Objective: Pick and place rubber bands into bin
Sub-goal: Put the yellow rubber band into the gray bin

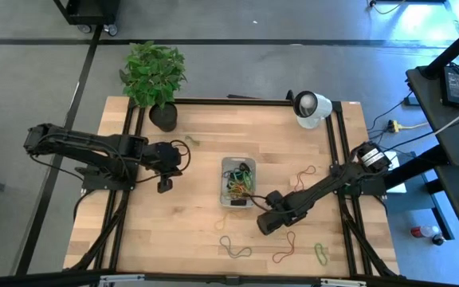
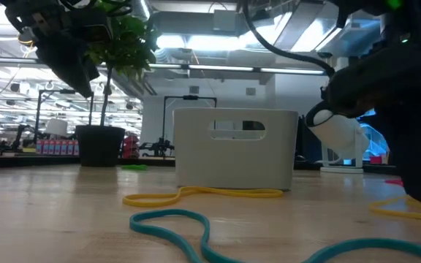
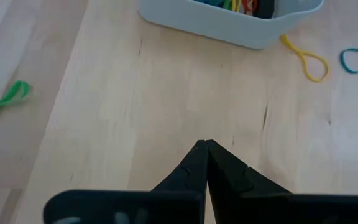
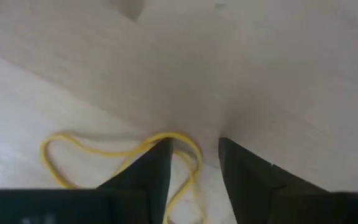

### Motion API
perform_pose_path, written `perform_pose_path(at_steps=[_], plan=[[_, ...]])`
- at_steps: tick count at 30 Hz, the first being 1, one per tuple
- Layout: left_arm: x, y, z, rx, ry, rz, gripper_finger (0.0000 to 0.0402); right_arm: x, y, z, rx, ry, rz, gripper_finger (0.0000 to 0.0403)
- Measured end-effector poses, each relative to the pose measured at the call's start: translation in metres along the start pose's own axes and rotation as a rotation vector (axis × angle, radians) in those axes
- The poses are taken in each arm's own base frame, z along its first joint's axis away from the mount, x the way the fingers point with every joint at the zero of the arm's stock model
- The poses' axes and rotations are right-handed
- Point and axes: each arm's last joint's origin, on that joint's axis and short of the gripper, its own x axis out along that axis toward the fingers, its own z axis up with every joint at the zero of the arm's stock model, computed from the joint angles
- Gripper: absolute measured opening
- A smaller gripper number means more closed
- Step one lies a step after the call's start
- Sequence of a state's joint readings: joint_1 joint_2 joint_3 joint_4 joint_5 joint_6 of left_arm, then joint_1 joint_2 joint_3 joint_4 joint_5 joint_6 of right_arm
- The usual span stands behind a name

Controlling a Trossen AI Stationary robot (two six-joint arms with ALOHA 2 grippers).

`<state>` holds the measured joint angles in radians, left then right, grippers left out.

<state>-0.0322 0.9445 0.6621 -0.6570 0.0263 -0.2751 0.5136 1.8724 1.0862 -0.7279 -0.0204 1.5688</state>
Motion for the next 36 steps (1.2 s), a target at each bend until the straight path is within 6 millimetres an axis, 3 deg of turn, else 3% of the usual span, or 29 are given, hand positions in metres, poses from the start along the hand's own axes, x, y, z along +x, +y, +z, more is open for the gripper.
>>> perform_pose_path(at_steps=[3,8,12,20,24,31,36], plan=[[0.000,0.000,0.000,0.001,-0.003,-0.001,0.0001,0.001,0.000,-0.002,0.026,-0.001,-0.002,0.0115],[0.000,0.000,0.000,0.001,-0.001,-0.002,0.0003,-0.001,0.001,-0.009,0.058,-0.002,-0.006,0.0015],[0.000,0.000,0.000,0.001,-0.001,-0.002,0.0001,-0.017,0.013,-0.020,0.038,-0.032,-0.035,0.0006],[0.000,0.000,0.000,0.001,-0.001,-0.003,0.0002,-0.103,0.032,-0.029,0.037,-0.123,-0.098,0.0002],[0.000,0.000,0.000,0.009,-0.002,-0.002,0.0002,-0.134,0.036,-0.029,0.033,-0.175,-0.086,0.0001],[0.000,0.000,0.000,0.008,-0.003,-0.002,0.0001,-0.175,0.047,-0.011,0.064,-0.481,0.062,0.0001],[0.000,0.000,0.001,0.002,-0.009,-0.004,0.0003,-0.180,0.057,0.020,0.015,-0.582,0.117,0.0000]])
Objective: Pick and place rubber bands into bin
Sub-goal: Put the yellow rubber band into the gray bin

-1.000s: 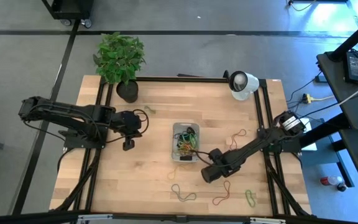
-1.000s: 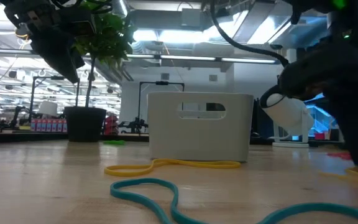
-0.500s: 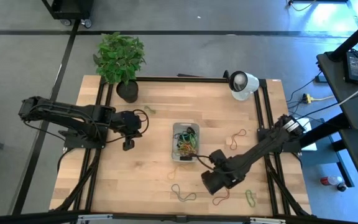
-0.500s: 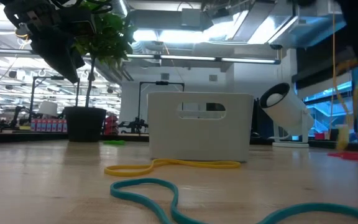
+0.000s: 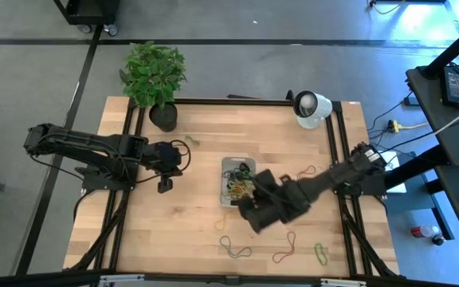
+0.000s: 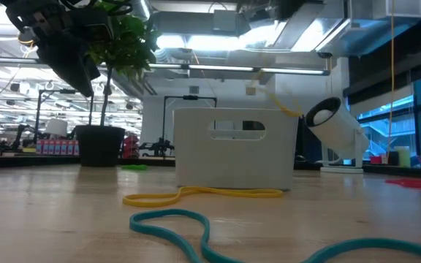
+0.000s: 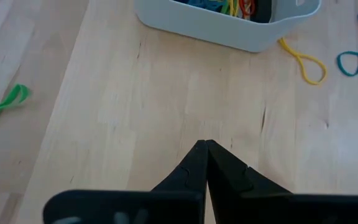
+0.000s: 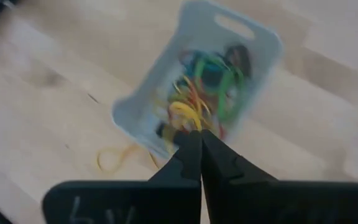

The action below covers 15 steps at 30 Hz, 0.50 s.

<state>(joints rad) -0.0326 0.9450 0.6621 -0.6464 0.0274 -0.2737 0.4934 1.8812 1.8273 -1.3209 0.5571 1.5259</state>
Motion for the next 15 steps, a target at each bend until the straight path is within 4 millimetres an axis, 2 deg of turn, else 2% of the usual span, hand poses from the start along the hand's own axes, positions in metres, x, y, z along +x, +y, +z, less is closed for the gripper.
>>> perform_pose_path(at_steps=[4,7,15], plan=[[0.000,0.000,0.000,-0.017,-0.001,0.000,0.0001,0.026,0.012,0.021,-0.071,-0.028,0.048,0.0000],[0.000,0.000,0.000,-0.020,0.000,0.000,0.0003,0.052,0.015,0.033,-0.132,-0.033,0.007,0.0000],[0.000,-0.006,-0.002,-0.005,0.005,-0.018,0.0003,0.111,0.014,0.046,-0.204,0.062,-0.117,0.0000]])
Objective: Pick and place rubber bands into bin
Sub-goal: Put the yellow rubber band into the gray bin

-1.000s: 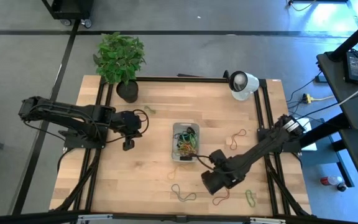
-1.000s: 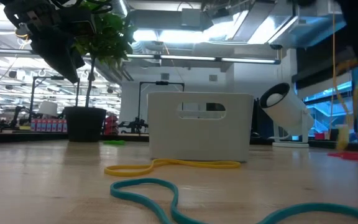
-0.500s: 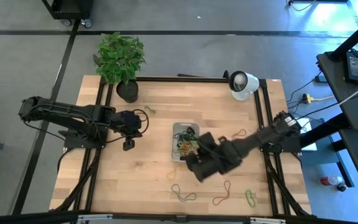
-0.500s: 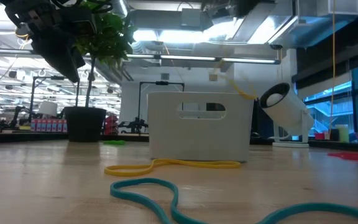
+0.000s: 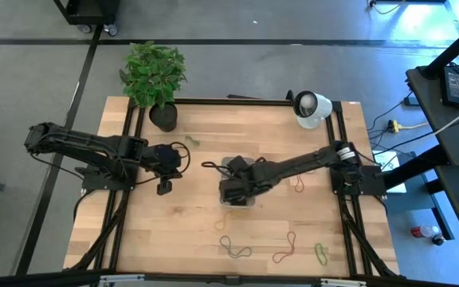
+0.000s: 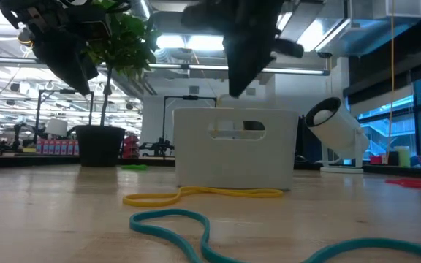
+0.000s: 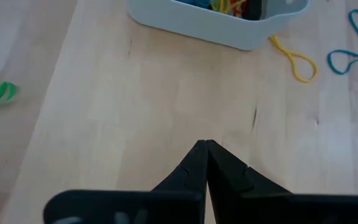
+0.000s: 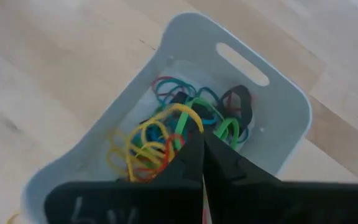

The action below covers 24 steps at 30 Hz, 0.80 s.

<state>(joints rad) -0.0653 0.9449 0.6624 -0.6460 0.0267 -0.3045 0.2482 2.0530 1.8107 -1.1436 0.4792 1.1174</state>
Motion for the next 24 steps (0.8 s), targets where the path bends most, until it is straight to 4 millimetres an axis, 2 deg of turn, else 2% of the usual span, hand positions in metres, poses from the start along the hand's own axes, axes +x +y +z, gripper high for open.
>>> perform_pose_path(at_steps=[7,13,19,24], plan=[[0.000,-0.004,-0.001,0.008,0.003,-0.007,0.0001,0.034,0.003,0.003,0.010,0.064,-0.049,0.0018],[0.000,-0.004,-0.001,0.008,0.003,-0.005,0.0005,0.052,0.008,-0.003,0.013,0.168,-0.036,0.0058],[0.000,-0.004,-0.001,0.008,0.002,-0.005,0.0001,0.051,0.008,-0.003,0.016,0.173,-0.027,0.0117],[0.000,-0.004,-0.001,0.008,0.002,-0.004,0.0005,0.032,0.002,0.005,0.029,0.156,0.005,0.0166]])
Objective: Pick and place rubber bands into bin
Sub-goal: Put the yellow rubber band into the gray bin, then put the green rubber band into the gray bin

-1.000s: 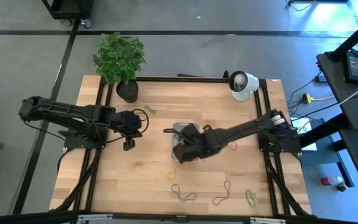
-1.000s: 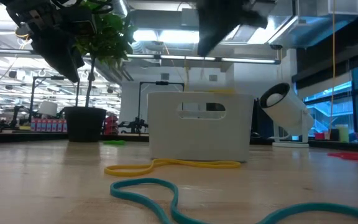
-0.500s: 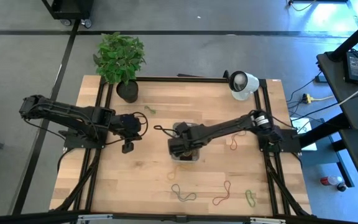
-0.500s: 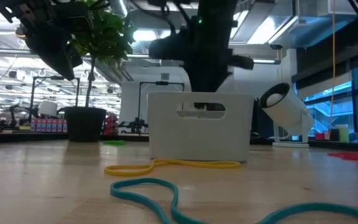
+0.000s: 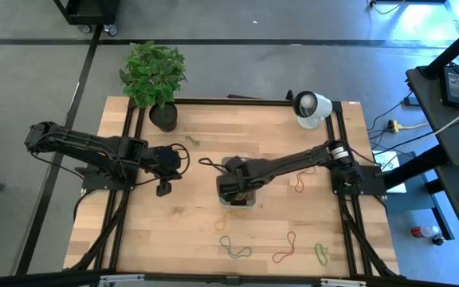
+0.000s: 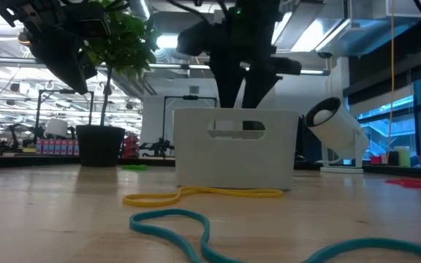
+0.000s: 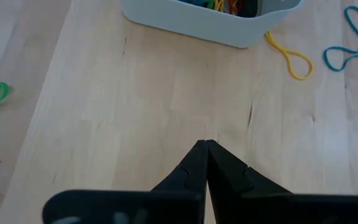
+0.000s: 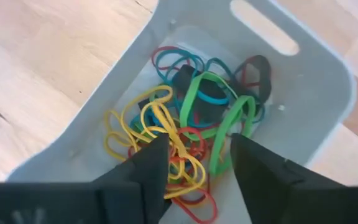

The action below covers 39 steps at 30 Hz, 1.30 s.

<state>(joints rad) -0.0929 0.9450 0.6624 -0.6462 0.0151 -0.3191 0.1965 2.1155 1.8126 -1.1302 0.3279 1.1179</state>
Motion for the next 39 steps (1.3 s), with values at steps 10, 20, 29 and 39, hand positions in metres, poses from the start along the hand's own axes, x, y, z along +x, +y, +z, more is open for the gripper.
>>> perform_pose_path(at_steps=[10,20,29,39], plan=[[0.000,0.000,0.000,0.000,-0.001,0.002,0.0003,-0.031,-0.012,0.001,-0.032,-0.024,0.018,0.0207],[0.000,0.001,0.006,-0.064,-0.074,0.055,0.0046,-0.050,-0.020,-0.040,-0.248,0.041,-0.143,0.0155],[0.027,0.013,0.016,-0.192,0.000,0.120,0.0152,-0.069,-0.029,-0.079,-0.394,-0.018,-0.269,0.0054],[0.070,0.023,0.063,0.004,0.084,0.227,0.0189,-0.060,-0.127,-0.115,-0.209,-0.098,0.005,0.0012]])
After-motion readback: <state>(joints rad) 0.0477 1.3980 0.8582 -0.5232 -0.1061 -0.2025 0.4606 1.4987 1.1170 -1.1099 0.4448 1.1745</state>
